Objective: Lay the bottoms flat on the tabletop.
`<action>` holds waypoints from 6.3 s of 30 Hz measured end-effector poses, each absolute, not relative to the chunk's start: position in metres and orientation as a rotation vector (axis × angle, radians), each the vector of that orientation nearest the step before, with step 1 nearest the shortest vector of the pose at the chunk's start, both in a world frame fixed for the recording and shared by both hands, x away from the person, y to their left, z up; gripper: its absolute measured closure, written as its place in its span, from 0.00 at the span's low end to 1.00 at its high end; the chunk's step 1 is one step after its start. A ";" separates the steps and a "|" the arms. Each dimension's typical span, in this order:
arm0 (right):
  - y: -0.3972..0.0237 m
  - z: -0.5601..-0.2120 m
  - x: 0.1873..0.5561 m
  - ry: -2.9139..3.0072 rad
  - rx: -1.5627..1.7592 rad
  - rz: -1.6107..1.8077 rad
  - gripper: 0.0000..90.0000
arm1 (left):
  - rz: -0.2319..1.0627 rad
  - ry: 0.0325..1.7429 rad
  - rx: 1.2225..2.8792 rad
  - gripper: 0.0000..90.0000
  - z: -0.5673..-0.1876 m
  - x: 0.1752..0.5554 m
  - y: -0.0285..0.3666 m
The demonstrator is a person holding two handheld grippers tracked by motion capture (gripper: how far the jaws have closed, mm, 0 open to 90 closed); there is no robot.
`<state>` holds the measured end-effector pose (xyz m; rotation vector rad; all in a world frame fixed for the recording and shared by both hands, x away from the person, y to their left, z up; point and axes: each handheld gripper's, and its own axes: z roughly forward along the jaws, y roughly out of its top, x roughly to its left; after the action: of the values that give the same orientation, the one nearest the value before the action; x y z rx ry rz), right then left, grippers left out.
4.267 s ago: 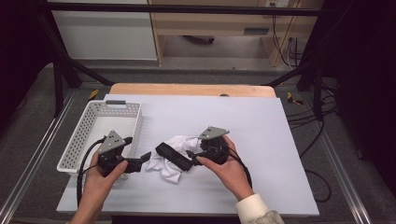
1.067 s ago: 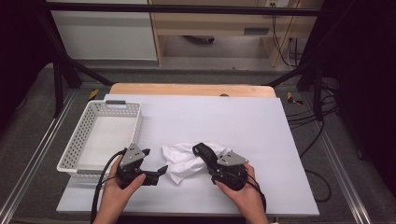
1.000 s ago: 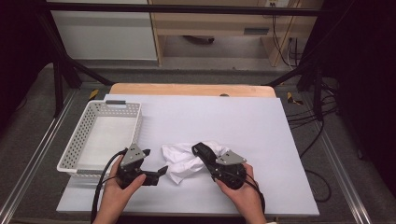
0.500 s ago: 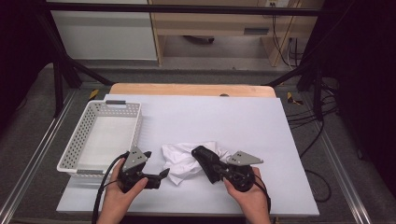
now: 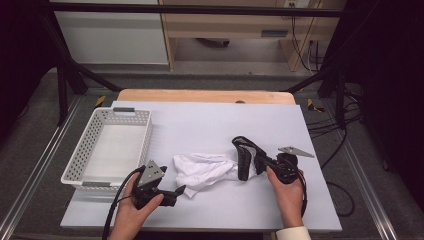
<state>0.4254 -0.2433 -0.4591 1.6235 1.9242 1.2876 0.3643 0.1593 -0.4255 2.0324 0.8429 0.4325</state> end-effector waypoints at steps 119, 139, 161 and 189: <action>-0.190 -0.461 0.392 2.302 1.266 0.969 0.94 | 0.412 0.847 2.045 0.12 -0.434 0.360 0.158; -0.215 -0.440 0.367 2.176 1.239 1.032 0.41 | 0.418 0.849 2.044 0.12 -0.433 0.360 0.159; -0.185 -0.464 0.391 2.290 1.294 0.963 0.84 | 0.414 0.842 2.054 0.12 -0.435 0.359 0.156; -0.258 -0.449 0.405 2.028 1.444 0.943 0.22 | 0.406 0.840 2.047 0.12 -0.433 0.359 0.154</action>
<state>0.4051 -0.2578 -0.4485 1.4438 2.0284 0.9433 0.3590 0.1541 -0.4334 2.0471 0.8400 0.4062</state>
